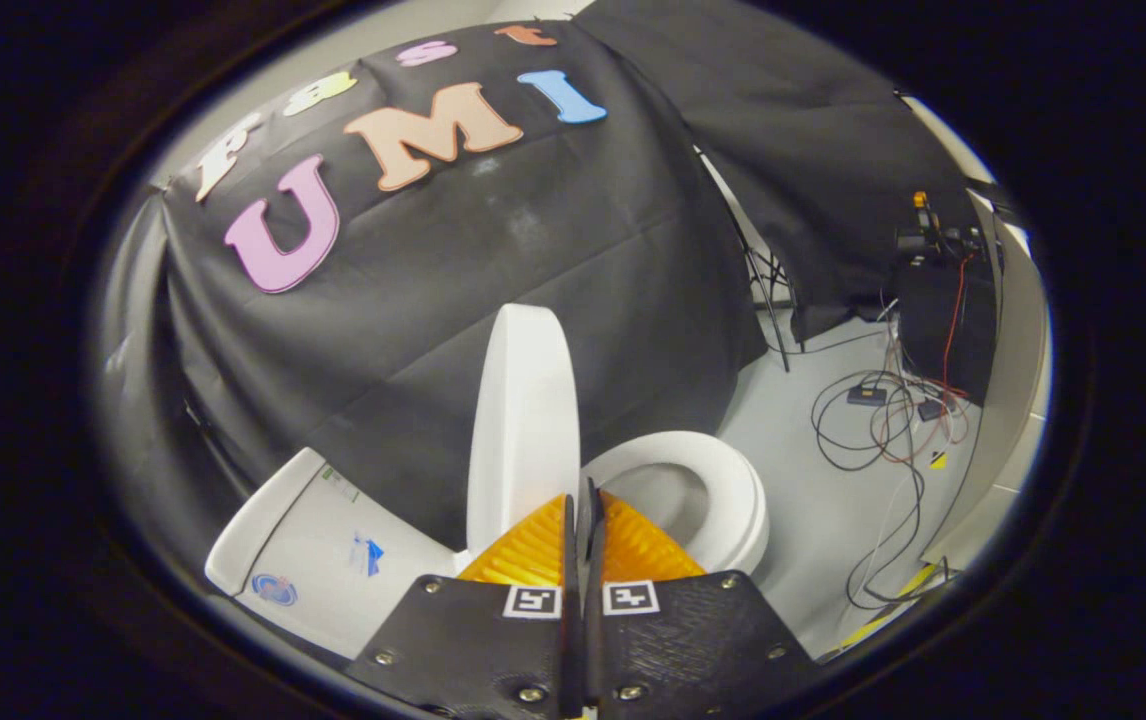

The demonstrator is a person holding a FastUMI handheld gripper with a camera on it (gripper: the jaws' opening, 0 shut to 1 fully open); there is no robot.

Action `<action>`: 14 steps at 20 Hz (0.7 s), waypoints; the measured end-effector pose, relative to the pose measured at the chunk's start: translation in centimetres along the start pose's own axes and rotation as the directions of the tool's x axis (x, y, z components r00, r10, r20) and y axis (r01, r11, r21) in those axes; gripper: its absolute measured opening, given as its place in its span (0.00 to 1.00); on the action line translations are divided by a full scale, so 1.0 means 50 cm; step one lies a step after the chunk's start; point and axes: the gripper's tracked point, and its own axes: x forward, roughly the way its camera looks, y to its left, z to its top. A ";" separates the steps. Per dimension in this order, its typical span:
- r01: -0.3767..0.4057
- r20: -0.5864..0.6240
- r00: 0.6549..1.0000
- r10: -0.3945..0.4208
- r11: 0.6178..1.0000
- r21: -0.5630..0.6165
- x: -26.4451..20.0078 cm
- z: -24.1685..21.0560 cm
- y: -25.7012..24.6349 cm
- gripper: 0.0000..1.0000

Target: Open the toilet lid.

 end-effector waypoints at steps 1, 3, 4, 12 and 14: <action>0.000 0.005 1.000 0.001 1.000 -0.012 -0.004 0.002 0.005 0.01; -0.010 0.010 1.000 0.010 1.000 -0.021 -0.012 0.004 0.023 0.01; -0.016 0.012 1.000 0.016 1.000 -0.024 -0.016 0.005 0.034 0.01; -0.028 0.032 0.999 0.032 0.992 -0.122 -0.055 0.007 0.118 0.01; -0.038 0.037 0.998 0.043 0.990 -0.137 -0.063 0.004 0.143 0.01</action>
